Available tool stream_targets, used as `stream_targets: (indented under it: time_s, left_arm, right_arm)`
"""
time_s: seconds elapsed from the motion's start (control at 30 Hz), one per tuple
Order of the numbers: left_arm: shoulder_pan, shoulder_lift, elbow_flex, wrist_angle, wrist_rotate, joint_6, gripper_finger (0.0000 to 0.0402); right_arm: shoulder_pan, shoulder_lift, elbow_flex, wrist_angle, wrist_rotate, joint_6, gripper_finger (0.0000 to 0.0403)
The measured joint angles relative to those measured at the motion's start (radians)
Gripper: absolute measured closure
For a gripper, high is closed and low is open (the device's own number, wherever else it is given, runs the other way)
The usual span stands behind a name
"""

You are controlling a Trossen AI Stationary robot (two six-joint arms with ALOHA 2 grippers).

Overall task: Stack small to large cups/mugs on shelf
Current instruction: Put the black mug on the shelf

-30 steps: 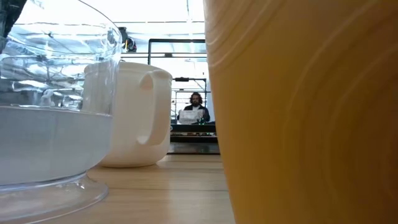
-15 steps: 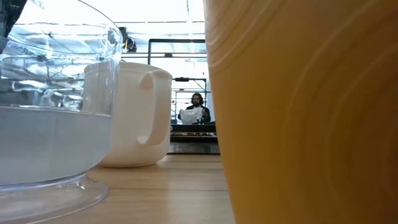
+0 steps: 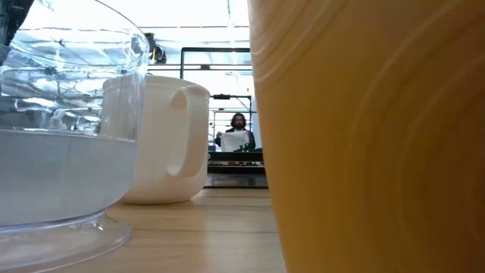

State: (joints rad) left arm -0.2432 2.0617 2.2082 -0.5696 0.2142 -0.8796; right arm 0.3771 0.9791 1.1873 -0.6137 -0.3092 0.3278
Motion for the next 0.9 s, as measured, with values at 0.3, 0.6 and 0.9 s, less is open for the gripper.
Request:
stream_targets:
  time_s: [0.3,0.6,0.9]
  left_arm:
    - [0.002,0.000,-0.004,-0.060,0.023,-0.001,0.0332]
    - [0.007,0.000,-0.004,-0.103,-0.011,0.010,0.0332]
    - [0.013,-0.058,-0.004,-0.222,-0.313,0.108,0.0332]
  right_arm:
    - [-0.038,-0.027,0.005,-0.007,-0.029,-0.015,0.0329]
    - [-0.102,-0.082,0.003,-0.066,0.039,-0.051,0.0274]
    - [-0.146,-0.149,0.003,-0.148,0.062,-0.036,0.0264]
